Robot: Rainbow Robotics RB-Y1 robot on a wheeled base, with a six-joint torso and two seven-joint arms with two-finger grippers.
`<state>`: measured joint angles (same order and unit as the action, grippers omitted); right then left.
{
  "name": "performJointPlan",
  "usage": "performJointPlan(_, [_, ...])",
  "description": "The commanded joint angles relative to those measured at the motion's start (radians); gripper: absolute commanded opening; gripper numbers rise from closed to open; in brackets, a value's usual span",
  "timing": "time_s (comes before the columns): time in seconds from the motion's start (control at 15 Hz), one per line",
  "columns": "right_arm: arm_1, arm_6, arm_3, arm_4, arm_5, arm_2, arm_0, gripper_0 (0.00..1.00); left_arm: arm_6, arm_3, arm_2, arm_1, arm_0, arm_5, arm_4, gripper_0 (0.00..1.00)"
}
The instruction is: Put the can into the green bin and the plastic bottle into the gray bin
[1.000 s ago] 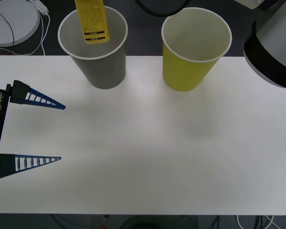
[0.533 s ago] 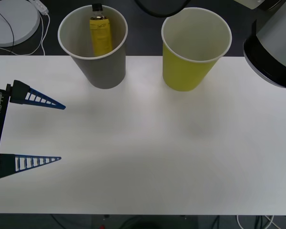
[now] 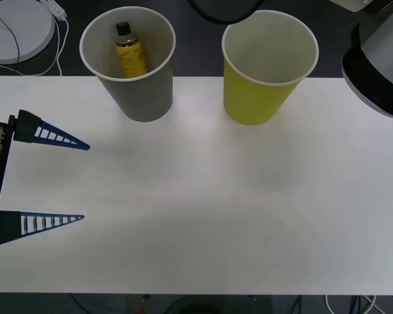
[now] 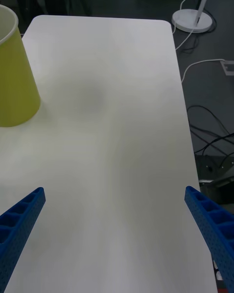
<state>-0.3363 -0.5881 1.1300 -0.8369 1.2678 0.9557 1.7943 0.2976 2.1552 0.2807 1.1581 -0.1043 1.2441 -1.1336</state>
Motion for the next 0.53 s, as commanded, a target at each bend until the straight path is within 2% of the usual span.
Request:
performJointPlan(0.07, [-0.044,0.013,0.105,0.001,0.012,0.0,-0.032,1.0,0.0,0.0,0.0,0.0,0.0,0.0,0.0,1.0])
performJointPlan(0.53, [-0.191,0.053,0.412,0.018,0.028,-0.015,-0.151,1.0,0.0,0.0,0.0,0.0,0.0,0.0,0.0,1.0])
